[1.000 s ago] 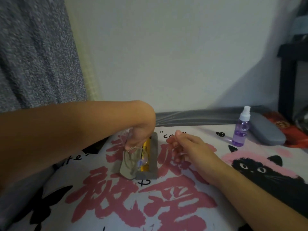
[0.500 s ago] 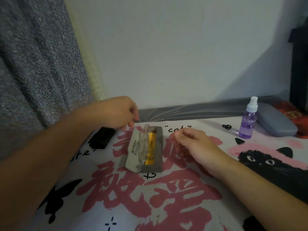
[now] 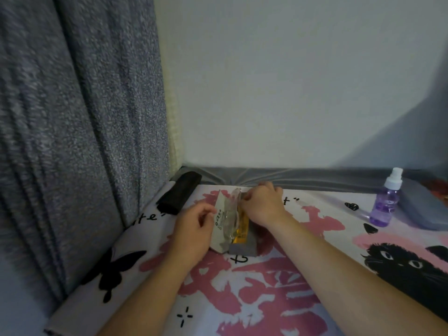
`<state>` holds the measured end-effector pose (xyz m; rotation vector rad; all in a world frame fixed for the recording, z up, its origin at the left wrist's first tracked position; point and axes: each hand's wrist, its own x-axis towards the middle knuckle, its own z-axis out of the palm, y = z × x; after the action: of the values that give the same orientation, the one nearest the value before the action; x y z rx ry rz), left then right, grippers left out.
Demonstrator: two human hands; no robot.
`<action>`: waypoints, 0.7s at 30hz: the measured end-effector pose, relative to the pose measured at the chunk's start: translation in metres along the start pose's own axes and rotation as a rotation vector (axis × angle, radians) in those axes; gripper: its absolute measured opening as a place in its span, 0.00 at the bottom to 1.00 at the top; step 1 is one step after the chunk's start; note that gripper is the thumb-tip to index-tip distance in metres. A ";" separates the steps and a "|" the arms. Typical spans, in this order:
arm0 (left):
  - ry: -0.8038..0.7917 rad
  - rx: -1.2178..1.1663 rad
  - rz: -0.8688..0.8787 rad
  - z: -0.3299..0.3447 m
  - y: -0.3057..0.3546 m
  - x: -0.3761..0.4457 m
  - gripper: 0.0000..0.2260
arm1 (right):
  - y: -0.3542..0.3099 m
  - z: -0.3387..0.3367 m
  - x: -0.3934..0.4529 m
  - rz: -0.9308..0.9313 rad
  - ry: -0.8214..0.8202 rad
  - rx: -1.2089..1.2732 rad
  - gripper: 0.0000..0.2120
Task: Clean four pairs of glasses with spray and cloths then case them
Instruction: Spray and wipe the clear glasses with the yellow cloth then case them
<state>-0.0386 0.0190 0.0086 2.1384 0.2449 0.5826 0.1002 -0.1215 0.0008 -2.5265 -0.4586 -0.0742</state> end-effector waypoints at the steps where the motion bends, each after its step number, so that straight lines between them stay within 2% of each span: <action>1: 0.004 -0.016 0.002 0.001 -0.003 0.000 0.10 | -0.002 0.004 0.004 0.017 0.001 0.009 0.19; 4: 0.022 -0.092 -0.065 -0.002 -0.003 0.005 0.10 | -0.007 0.008 0.007 0.088 0.030 0.042 0.21; 7: 0.009 -0.126 -0.090 -0.004 -0.005 0.005 0.10 | -0.013 0.003 0.003 0.126 0.054 0.132 0.15; 10: 0.002 -0.127 -0.089 -0.005 -0.007 0.005 0.10 | -0.017 -0.002 0.001 0.199 0.035 0.344 0.11; 13: 0.012 -0.143 -0.087 -0.004 -0.005 0.005 0.11 | -0.022 -0.017 -0.007 0.248 -0.023 0.710 0.04; 16: 0.049 -0.182 -0.060 -0.004 -0.003 0.002 0.11 | -0.028 -0.046 -0.025 0.202 -0.081 0.915 0.01; 19: 0.101 -0.208 0.000 -0.007 0.001 0.001 0.11 | -0.036 -0.067 -0.043 0.138 -0.081 1.041 0.03; 21: 0.084 -0.280 0.038 -0.012 0.012 0.000 0.10 | -0.042 -0.070 -0.048 0.124 -0.083 1.166 0.02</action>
<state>-0.0445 0.0205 0.0245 1.8539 0.1582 0.6878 0.0437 -0.1418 0.0743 -1.4007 -0.2488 0.2722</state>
